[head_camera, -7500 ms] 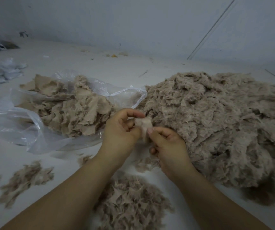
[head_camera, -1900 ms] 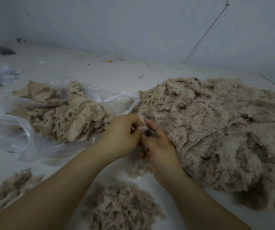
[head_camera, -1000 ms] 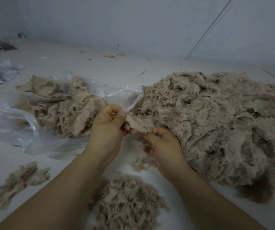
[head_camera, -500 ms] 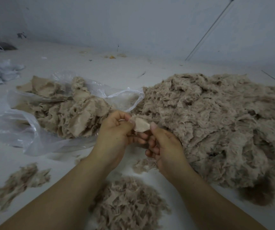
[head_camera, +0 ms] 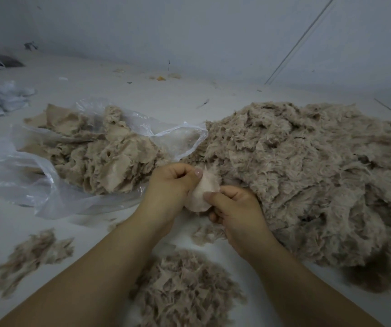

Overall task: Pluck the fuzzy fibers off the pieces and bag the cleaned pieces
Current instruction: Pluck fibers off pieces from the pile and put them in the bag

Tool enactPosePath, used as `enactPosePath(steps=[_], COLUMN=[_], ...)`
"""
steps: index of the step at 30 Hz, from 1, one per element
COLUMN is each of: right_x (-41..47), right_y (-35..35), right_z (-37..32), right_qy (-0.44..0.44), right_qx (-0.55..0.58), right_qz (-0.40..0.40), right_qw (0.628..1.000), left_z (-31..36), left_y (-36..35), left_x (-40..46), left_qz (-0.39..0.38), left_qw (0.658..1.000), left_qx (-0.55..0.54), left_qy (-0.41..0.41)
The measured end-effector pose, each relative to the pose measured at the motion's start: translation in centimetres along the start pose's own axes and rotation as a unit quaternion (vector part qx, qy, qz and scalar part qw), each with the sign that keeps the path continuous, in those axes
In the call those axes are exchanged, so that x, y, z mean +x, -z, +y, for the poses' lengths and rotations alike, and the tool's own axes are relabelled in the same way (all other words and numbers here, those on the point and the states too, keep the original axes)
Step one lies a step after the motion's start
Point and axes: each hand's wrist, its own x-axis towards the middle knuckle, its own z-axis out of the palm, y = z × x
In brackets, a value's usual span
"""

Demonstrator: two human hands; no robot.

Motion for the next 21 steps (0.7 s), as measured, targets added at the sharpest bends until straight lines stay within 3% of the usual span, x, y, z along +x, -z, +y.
enactPosePath(steps=[6, 13, 15, 18, 21], right_x=[-0.1, 0.1, 0.1, 0.0, 0.1], right_y=[-0.1, -0.1, -0.1, -0.2, -0.3], right_z=[0.0, 0.1, 0.0, 0.0, -0.1], right_qy=[-0.010, -0.024, -0.016, -0.014, -0.023], right_qx=[0.062, 0.088, 0.072, 0.064, 0.083], right_qz=[0.000, 0.029, 0.022, 0.015, 0.036], right_qw=[0.998, 0.995, 0.997, 0.998, 0.996], left_z=[0.0, -0.2, -0.2, 0.0, 0.6], left_y=[-0.3, 0.4, 0.8, 0.6, 0.6], left_x=[-0.5, 0.2, 0.1, -0.6, -0.3], left_qz=[-0.036, 0.047, -0.002, -0.071, 0.020], left_qw=[0.998, 0.997, 0.999, 0.997, 0.994], left_qx=[-0.050, -0.039, -0.016, 0.030, 0.058], left_qy=[0.027, 0.038, 0.032, -0.019, -0.095])
